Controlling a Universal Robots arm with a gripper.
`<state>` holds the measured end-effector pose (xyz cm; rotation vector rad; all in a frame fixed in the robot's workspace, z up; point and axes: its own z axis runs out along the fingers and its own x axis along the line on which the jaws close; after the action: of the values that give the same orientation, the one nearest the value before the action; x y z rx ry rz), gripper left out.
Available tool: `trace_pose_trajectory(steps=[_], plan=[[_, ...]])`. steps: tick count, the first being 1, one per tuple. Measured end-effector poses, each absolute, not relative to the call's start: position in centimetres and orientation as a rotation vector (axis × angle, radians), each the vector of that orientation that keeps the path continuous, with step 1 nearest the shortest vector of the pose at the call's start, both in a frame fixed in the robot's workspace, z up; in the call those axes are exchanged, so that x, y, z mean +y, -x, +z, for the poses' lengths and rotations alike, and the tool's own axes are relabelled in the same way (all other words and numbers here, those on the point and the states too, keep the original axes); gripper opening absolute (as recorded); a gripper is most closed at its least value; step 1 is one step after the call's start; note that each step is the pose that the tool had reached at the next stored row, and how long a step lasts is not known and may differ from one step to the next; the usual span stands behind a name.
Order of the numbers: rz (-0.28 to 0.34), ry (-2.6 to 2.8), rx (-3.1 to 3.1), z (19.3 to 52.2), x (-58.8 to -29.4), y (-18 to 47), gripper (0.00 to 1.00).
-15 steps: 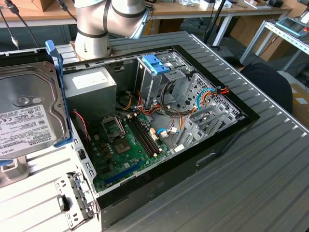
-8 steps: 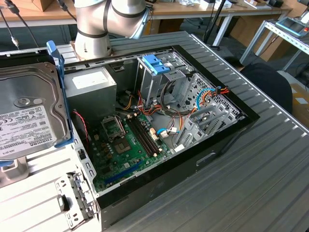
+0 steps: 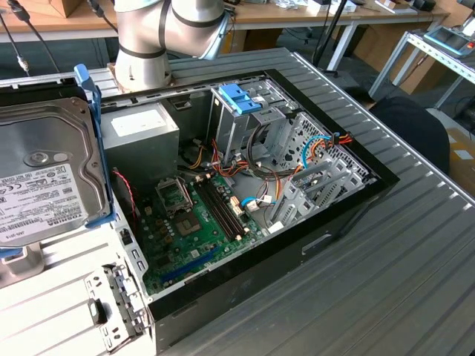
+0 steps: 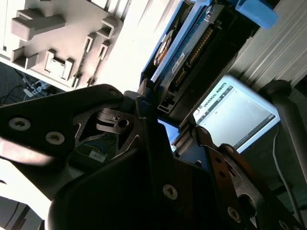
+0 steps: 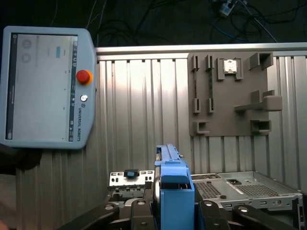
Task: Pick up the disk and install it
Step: 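Pick up the disk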
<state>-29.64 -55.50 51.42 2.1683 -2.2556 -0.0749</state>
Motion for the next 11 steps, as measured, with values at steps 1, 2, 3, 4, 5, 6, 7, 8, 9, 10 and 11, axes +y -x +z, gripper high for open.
trace_pose_trajectory(steps=[1, 2, 3, 4, 5, 6, 7, 8, 9, 10, 11], plan=[[-0.075, -2.168, -2.255, 51.42, -55.53, 29.63, 0.37], [-0.075, -2.168, -2.256, 51.42, -55.55, 29.62, 0.37], [-0.075, -2.168, -2.256, 51.42, -55.57, 29.62, 0.37], [-0.075, -2.168, -2.256, 51.42, -55.59, 29.61, 0.37], [-0.075, -2.168, -2.256, 51.42, -55.6, 29.6, 0.37], [-0.075, -2.168, -2.256, 51.42, -55.62, 29.6, 0.37], [-0.075, -2.168, -2.256, 51.42, -55.64, 29.59, 0.37], [-0.075, -2.168, -2.256, 51.42, -55.68, 29.58, 0.37], [-0.075, -2.168, -2.256, 51.42, -55.7, 29.58, 0.37], [-0.075, -2.168, -2.256, 51.42, -55.72, 29.57, 0.37], [-0.075, -2.168, -2.256, 51.42, -55.74, 29.56, 0.37]])
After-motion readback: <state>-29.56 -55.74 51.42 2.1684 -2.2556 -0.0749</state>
